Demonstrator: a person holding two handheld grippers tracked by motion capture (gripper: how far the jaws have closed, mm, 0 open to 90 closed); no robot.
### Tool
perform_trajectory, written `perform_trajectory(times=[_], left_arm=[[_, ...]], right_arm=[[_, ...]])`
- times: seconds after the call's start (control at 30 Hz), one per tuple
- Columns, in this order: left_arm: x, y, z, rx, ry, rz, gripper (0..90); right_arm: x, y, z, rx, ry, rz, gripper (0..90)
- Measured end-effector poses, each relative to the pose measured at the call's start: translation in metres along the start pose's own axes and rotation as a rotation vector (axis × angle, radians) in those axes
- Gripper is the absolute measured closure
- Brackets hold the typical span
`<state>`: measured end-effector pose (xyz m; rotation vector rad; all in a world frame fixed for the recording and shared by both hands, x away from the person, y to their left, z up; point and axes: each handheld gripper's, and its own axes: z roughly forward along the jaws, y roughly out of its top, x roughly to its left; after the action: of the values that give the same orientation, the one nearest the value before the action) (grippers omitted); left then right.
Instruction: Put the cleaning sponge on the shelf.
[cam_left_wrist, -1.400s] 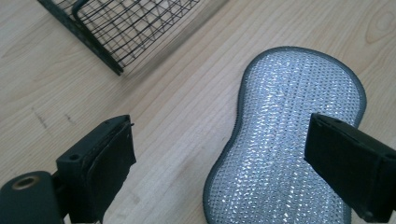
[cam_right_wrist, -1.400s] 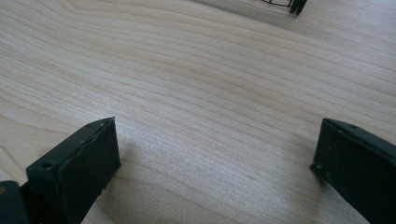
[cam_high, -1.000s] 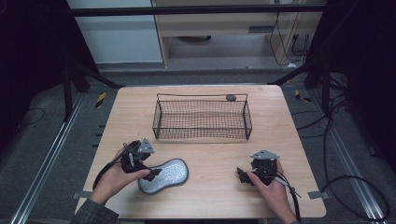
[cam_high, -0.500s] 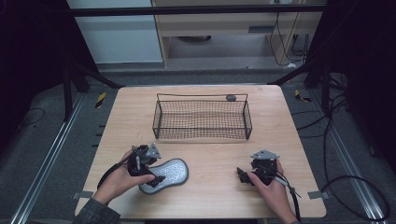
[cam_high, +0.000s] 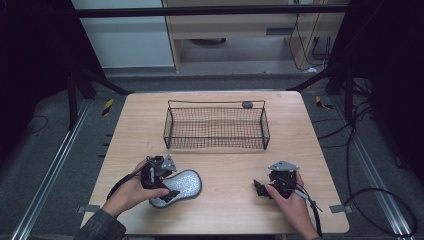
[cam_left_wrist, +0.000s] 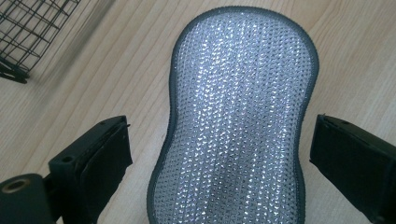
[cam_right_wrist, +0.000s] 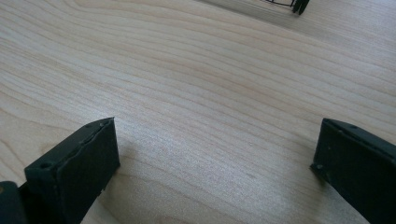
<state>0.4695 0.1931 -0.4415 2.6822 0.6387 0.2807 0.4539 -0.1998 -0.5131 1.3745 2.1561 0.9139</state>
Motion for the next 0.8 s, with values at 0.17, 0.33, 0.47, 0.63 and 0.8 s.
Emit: perform_trajectory(times=[0.17, 0.33, 0.47, 0.63, 0.8], left_arm=[[-0.004, 0.000, 0.012, 0.071, -0.019, 0.034, 4.6], [-0.002, 0.000, 0.020, 0.095, -0.033, 0.026, 4.5], [-0.002, 0.003, 0.020, 0.087, -0.037, 0.033, 4.2], [-0.006, 0.006, 0.024, 0.095, -0.051, 0.048, 3.8], [-0.005, 0.008, 0.029, 0.106, -0.052, 0.049, 3.8]], right_arm=[[0.000, 0.000, 0.000, 0.002, 0.004, -0.004, 0.4], [0.000, 0.000, 0.000, -0.001, 0.004, -0.003, 0.4], [0.000, 0.000, 0.000, -0.001, 0.003, -0.003, 0.4], [0.000, 0.000, 0.000, 0.000, 0.004, -0.003, 0.4], [0.000, 0.000, 0.000, 0.001, 0.006, -0.005, 0.4]])
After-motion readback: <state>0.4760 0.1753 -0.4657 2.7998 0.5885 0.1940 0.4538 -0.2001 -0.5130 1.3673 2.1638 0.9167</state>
